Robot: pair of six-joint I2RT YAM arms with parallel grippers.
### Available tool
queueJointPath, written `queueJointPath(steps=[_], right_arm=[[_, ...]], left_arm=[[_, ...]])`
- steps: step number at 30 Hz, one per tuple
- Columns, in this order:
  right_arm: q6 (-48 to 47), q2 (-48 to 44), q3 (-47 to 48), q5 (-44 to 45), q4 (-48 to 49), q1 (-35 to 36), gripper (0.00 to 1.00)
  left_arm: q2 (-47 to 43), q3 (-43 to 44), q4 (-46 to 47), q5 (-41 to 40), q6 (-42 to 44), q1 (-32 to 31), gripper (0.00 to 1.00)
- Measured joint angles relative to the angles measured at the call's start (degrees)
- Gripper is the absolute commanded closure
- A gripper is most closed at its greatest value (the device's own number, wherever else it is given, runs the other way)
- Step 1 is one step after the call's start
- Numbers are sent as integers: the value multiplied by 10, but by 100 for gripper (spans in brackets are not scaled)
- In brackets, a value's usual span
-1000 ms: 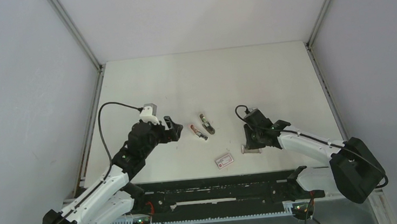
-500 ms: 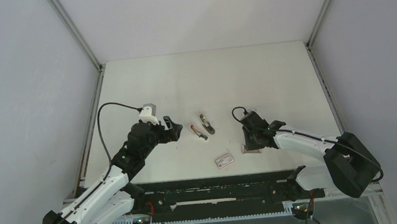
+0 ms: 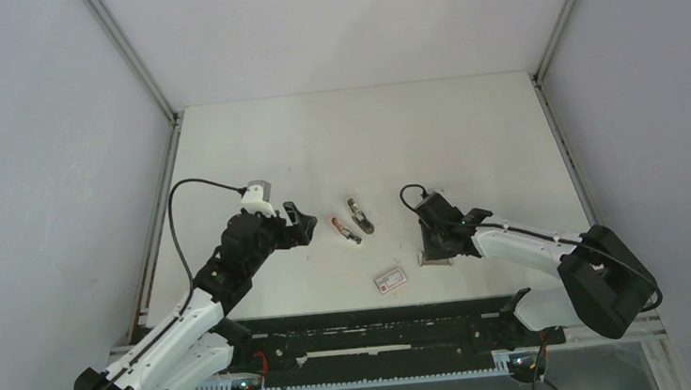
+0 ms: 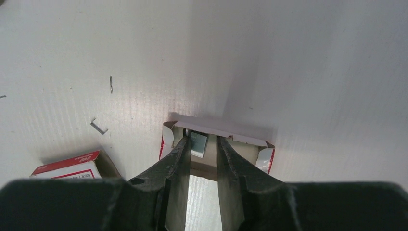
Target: Load the staples into the stapler
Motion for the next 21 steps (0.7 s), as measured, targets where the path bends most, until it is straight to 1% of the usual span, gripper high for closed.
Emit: queueJointPath(steps=[5,8,10,15,21], right_arm=[[4,6,3,-1,4,1,84],[4,7,3,-3,6,1,90],[5,6,3,-4,6,1,93],[6,-9,8,-5,3,0,95],[5,-46,10,-19,-15,-12,94]], left_arm=[[-3,-5,1,0,0,0,12],[-4,-13,0,0,0,0,11],[-4,-15,0,0,0,0,12],[-6,-15,0,0,0,3,12],[-8,-15,0,0,0,4,12]])
